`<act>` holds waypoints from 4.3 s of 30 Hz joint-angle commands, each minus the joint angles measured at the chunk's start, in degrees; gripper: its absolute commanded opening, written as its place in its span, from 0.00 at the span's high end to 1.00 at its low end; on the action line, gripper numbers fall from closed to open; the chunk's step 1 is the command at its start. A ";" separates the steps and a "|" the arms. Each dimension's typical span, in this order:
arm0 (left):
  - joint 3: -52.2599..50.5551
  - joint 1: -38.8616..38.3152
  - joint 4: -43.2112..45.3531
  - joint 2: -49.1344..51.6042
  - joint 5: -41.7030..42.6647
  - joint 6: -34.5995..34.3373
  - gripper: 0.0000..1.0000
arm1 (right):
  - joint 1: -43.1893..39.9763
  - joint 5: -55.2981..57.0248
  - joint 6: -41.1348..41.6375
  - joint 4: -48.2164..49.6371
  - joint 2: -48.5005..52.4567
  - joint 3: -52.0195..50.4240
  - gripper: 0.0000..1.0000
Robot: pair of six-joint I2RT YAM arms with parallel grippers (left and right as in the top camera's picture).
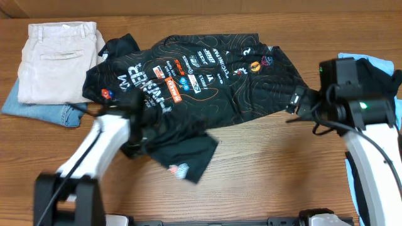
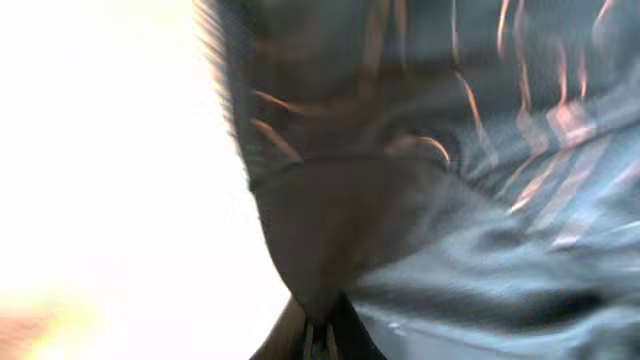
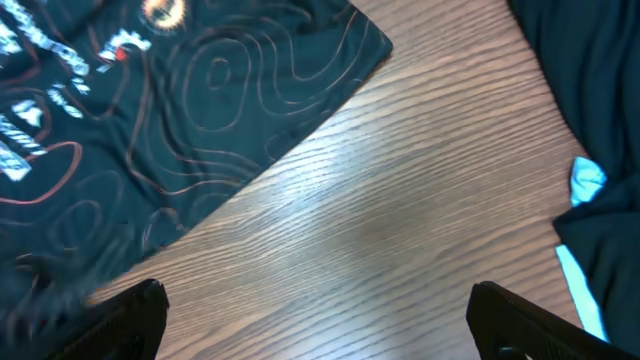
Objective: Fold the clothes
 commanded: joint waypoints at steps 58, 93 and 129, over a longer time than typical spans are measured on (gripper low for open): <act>9.49 15.54 -6.67 -6.43 -6.08 22.32 0.96 | -6.10 -4.76 7.15 18.05 25.79 -5.35 0.96; 75.76 15.58 -34.18 -14.43 -6.21 31.26 0.96 | -12.92 2.01 1.01 -9.64 -12.76 40.48 0.96; 99.62 15.37 -19.67 19.17 24.06 39.32 0.96 | -17.33 0.17 -2.51 -13.90 22.12 60.67 0.96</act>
